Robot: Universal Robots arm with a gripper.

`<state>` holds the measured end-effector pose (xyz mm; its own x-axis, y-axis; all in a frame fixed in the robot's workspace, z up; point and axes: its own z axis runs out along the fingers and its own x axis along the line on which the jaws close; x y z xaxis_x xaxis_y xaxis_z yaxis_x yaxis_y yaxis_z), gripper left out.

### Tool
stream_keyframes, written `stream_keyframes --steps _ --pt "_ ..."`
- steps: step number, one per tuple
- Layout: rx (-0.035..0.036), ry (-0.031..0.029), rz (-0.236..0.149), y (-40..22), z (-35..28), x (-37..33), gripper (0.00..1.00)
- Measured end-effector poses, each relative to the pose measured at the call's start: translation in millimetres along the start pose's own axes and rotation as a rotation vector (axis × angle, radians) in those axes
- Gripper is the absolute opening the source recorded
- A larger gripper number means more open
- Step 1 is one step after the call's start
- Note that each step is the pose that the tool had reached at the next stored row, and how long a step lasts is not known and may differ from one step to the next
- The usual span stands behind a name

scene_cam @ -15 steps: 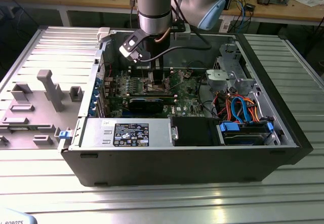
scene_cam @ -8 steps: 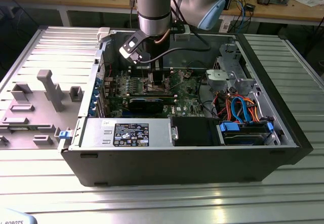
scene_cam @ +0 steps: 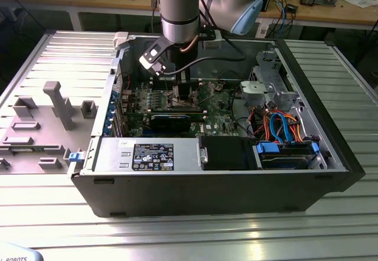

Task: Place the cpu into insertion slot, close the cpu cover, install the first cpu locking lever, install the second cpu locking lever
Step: 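Place the cpu into insertion slot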

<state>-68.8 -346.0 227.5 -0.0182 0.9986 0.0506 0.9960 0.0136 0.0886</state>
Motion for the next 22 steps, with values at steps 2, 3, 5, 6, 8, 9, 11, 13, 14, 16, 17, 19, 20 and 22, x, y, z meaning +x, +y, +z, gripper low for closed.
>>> stream_keyframes --steps 2,3,5,6,8,9,11,13,14,16,17,19,20,22 --pt "0.0000 0.0000 0.000 -0.2 1.7 -0.1 0.54" --pt "0.0001 0.0000 0.000 -0.2 2.7 -0.2 0.54" --pt "-0.0003 -0.0008 0.000 -0.4 4.7 -0.3 0.54" --pt "-0.0009 -0.0009 0.001 -0.6 5.7 -0.3 0.54" --pt "-0.0013 -0.0010 0.002 -1.3 8.8 -0.6 0.54" --pt "-0.0014 -0.0010 0.002 -1.7 10.2 -0.6 0.54" --pt "-0.0014 -0.0010 0.003 -2.0 11.6 -0.7 0.54" --pt "-0.0016 -0.0014 0.007 -2.2 12.7 -0.7 0.54" --pt "-0.0016 -0.0016 0.008 -2.5 13.9 -0.8 0.54" --pt "-0.0016 -0.0015 0.008 -3.1 16.9 -1.0 0.54" --pt "-0.0017 -0.0015 0.008 -3.3 18.2 -1.0 0.54" --pt "-0.0016 -0.0015 0.008 -3.7 20.1 -1.1 0.54" --pt "-0.0016 -0.0016 0.009 -3.8 21.6 -1.2 0.54" --pt "-0.0017 -0.0017 0.010 -4.1 23.8 -1.3 0.54"
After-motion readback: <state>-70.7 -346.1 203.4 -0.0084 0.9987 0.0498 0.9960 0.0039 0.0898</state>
